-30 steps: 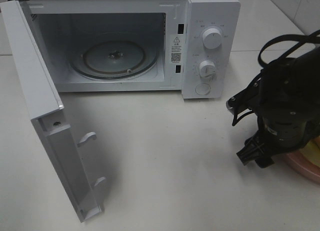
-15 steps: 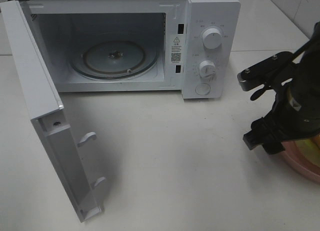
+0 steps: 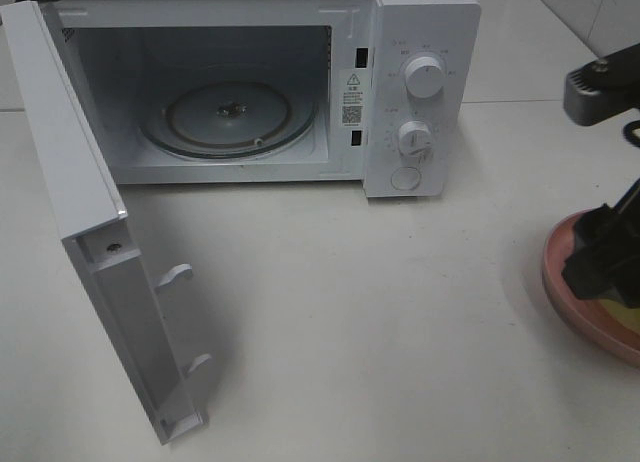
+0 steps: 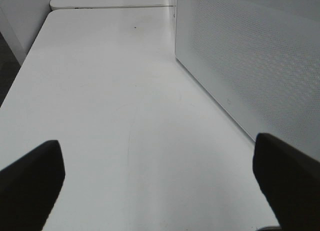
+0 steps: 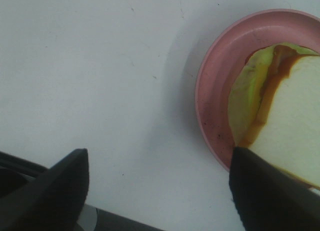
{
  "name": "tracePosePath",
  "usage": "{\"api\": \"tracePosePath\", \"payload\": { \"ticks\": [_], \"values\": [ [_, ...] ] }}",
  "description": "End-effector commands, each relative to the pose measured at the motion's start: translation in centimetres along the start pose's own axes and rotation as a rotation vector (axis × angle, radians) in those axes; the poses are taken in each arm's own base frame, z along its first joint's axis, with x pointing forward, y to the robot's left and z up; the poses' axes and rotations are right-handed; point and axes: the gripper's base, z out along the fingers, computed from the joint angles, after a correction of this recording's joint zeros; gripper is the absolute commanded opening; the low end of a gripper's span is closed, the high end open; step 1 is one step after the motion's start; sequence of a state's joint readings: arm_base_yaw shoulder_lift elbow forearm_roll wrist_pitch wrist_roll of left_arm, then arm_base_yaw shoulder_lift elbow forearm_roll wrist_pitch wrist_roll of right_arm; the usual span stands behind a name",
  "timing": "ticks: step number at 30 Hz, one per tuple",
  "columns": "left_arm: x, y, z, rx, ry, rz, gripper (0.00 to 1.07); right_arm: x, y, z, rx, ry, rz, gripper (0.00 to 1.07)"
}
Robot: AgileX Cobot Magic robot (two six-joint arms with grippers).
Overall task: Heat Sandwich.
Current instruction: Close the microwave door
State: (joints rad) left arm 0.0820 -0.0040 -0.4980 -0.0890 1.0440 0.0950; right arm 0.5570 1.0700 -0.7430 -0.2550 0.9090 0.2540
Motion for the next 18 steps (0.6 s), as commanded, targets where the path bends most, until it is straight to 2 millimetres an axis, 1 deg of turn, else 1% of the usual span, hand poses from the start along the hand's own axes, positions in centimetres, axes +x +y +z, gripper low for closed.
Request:
{"api": "tracePosePath", "payload": {
  "ticks": [1, 3, 4, 5, 6, 8, 9, 11, 12, 15, 16, 17, 18],
  "values": [
    [0.2, 0.0, -0.3, 0.008, -0.03, 0.001, 0.97, 1.1, -0.2, -1.3, -0.027, -0.009, -0.016, 0.75],
    [0.2, 0.0, -0.3, 0.008, -0.03, 0.001, 0.97, 2.0, -0.4, -2.5, -0.043, -0.04, -0.019, 0.75],
    [0.2, 0.0, -0.3, 0.008, -0.03, 0.001, 0.97, 2.8, -0.7, -3.5, -0.054, -0.068, -0.024, 0.75],
    [0.2, 0.0, -0.3, 0.008, -0.03, 0.001, 0.97, 3.3, -0.8, -4.1, -0.059, -0.081, -0.024, 0.75],
    [0.2, 0.0, -0.3, 0.008, -0.03, 0.001, 0.97, 3.3, -0.8, -4.1, -0.059, -0.081, -0.024, 0.75],
    [0.2, 0.0, -0.3, 0.008, -0.03, 0.001, 0.97, 4.2, -1.1, -5.0, -0.066, -0.103, -0.027, 0.75],
    [0.2, 0.0, -0.3, 0.008, -0.03, 0.001, 0.97, 5.3, -1.4, -5.9, -0.069, -0.129, -0.03, 0.75],
    [0.2, 0.0, -0.3, 0.008, -0.03, 0.001, 0.97, 6.3, -1.7, -6.6, -0.068, -0.142, -0.027, 0.75],
    [0.2, 0.0, -0.3, 0.008, -0.03, 0.001, 0.97, 6.3, -1.7, -6.6, -0.068, -0.142, -0.027, 0.75],
    [0.2, 0.0, -0.3, 0.008, -0.03, 0.001, 0.97, 8.2, -2.2, -8.1, -0.073, -0.215, -0.009, 0.75],
    [0.2, 0.0, -0.3, 0.008, -0.03, 0.001, 0.97, 8.2, -2.2, -8.1, -0.073, -0.215, -0.009, 0.75],
    [0.2, 0.0, -0.3, 0.008, -0.03, 0.001, 0.97, 8.6, -2.4, -8.4, -0.075, -0.241, -0.005, 0.75],
    [0.2, 0.0, -0.3, 0.008, -0.03, 0.001, 0.97, 9.6, -2.7, -9.2, -0.076, -0.307, 0.006, 0.75]
  ]
}}
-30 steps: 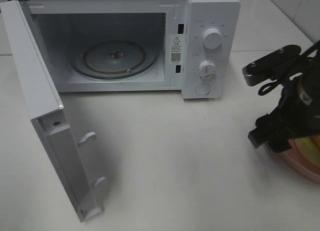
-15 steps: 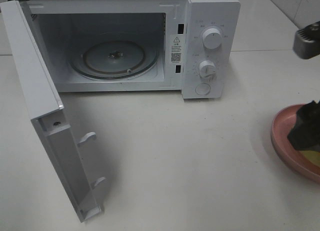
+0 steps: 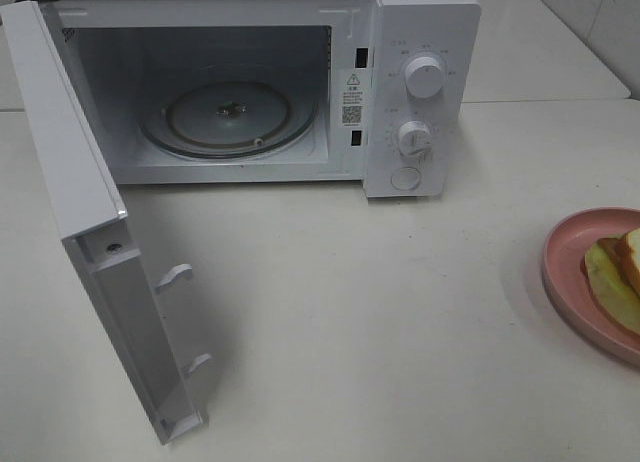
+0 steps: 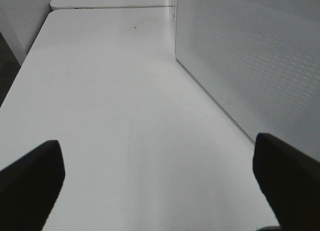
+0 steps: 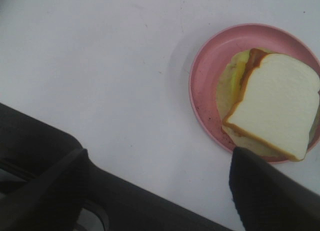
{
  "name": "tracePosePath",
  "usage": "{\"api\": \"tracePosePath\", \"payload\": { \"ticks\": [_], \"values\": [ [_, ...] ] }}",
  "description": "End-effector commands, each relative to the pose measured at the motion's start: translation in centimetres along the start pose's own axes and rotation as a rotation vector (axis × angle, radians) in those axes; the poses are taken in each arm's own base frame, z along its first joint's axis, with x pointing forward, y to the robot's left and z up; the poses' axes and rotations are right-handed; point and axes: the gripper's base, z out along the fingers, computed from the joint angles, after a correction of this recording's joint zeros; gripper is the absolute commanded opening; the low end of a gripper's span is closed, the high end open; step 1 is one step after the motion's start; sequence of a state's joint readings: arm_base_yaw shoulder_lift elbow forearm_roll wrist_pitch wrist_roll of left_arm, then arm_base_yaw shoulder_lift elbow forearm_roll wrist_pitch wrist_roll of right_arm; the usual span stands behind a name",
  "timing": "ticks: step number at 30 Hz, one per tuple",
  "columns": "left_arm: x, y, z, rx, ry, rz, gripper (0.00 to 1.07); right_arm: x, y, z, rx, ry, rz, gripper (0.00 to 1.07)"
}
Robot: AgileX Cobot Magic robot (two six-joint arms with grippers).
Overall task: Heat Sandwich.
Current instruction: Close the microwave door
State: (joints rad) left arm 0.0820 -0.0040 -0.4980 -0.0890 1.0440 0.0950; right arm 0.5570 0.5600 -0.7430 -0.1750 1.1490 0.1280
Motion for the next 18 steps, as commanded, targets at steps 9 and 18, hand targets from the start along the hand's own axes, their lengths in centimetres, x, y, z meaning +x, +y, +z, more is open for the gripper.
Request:
{"api": "tracePosePath", "payload": {
  "ticks": [9, 18],
  "values": [
    [0.2, 0.0, -0.3, 0.008, -0.03, 0.001, 0.97, 4.2, -0.6, -1.8, 0.001, -0.171, 0.048, 0.75],
    [0.2, 0.0, -0.3, 0.008, -0.03, 0.001, 0.97, 7.2, -0.4, -0.3, 0.103, -0.275, 0.211, 0.75]
  ]
}}
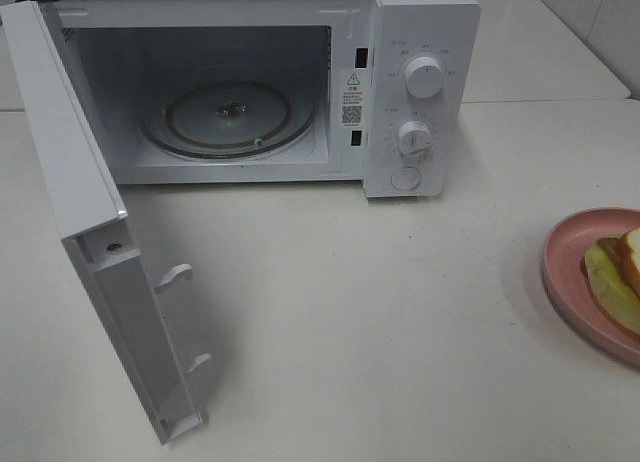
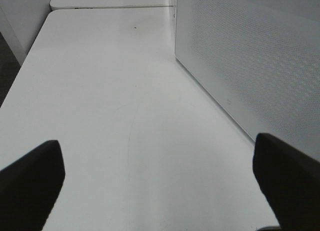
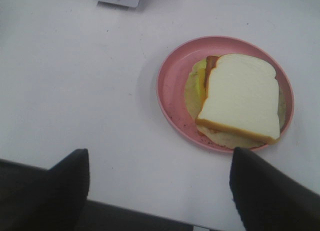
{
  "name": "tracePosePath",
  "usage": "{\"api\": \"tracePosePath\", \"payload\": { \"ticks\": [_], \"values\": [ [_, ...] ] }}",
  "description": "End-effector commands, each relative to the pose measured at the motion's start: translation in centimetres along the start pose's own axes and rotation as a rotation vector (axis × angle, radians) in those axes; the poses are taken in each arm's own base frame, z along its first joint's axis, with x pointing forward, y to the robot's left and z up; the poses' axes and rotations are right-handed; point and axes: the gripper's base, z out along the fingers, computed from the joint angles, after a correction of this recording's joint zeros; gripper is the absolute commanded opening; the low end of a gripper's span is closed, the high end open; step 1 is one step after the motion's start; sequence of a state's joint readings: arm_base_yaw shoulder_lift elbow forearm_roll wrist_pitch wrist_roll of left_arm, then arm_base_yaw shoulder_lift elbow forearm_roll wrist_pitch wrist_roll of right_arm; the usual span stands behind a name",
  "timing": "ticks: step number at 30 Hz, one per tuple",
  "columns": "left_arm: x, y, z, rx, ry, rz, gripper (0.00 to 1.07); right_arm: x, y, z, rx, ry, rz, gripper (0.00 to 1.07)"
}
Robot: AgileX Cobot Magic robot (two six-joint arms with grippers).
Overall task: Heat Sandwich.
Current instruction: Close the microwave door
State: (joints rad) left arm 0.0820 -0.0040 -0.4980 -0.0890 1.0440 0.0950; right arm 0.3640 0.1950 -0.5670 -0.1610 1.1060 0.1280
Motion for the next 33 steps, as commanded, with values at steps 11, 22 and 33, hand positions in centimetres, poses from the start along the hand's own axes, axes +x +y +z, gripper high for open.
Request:
{"api": "tracePosePath", "payload": {
  "ticks": [11, 22, 33],
  "values": [
    [0.2, 0.0, -0.3, 0.008, -0.03, 0.001, 0.97, 2.3, 0.3, -0.9, 0.08, -0.181, 0.133, 0.75],
    [0.2, 0.0, -0.2, 0.007, -0.026, 0.001, 0.97, 2.8, 0.4, -1.3, 0.122, -0.223, 0.168, 0.75],
    [0.2, 0.0, -0.2, 0.007, -0.026, 0.001, 0.97, 2.8, 0.4, -1.3, 0.122, -0.223, 0.168, 0.75]
  ]
}}
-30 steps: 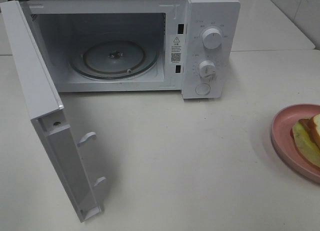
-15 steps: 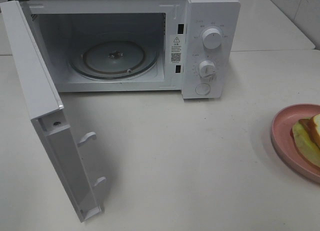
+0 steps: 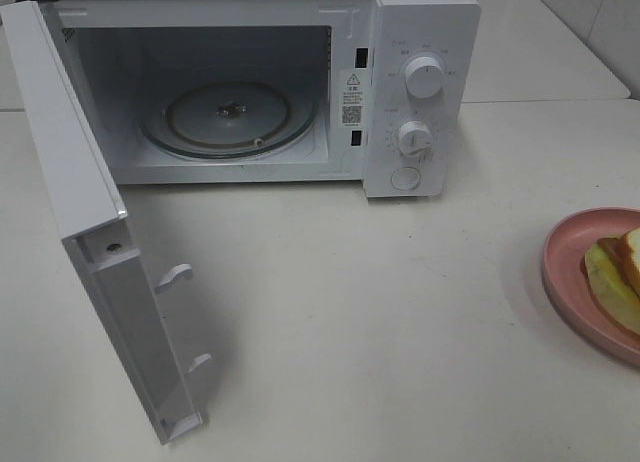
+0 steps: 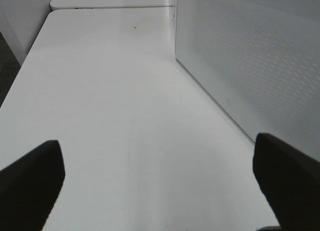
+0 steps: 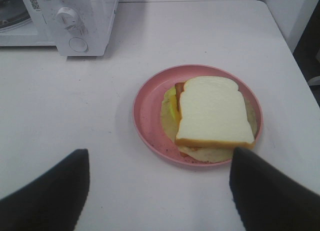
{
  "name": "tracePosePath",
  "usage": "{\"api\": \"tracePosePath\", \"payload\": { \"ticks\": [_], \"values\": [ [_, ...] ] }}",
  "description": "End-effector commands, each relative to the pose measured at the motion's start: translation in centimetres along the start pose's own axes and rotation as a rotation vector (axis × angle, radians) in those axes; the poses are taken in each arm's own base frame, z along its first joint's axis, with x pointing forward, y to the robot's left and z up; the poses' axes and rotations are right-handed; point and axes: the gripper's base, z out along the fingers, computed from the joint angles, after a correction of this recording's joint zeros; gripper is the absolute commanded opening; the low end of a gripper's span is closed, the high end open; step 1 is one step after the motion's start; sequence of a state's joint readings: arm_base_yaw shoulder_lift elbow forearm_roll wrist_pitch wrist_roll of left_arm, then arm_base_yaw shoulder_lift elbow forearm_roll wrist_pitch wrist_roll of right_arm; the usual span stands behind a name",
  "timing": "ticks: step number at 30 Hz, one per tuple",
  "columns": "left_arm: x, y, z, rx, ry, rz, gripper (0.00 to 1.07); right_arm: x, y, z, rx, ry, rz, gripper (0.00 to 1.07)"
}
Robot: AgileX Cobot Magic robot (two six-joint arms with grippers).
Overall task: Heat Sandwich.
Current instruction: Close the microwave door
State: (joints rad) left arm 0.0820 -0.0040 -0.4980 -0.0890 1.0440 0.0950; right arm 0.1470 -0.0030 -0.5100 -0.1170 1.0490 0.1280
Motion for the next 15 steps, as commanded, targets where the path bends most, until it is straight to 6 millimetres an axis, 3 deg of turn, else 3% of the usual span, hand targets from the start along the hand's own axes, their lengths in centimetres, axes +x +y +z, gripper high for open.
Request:
{"api": "tracePosePath", "payload": {
  "ticks": [1, 15],
  "values": [
    [0.16, -0.03, -0.24, 0.007, -0.026, 0.001, 0.97, 0.18, -0.02, -0.33, 0.003, -0.037, 0.005, 0.75],
    [0.16, -0.03, -0.24, 0.007, -0.026, 0.001, 0.97, 0.18, -0.02, -0.33, 0.003, -0.037, 0.005, 0.75]
  ]
}}
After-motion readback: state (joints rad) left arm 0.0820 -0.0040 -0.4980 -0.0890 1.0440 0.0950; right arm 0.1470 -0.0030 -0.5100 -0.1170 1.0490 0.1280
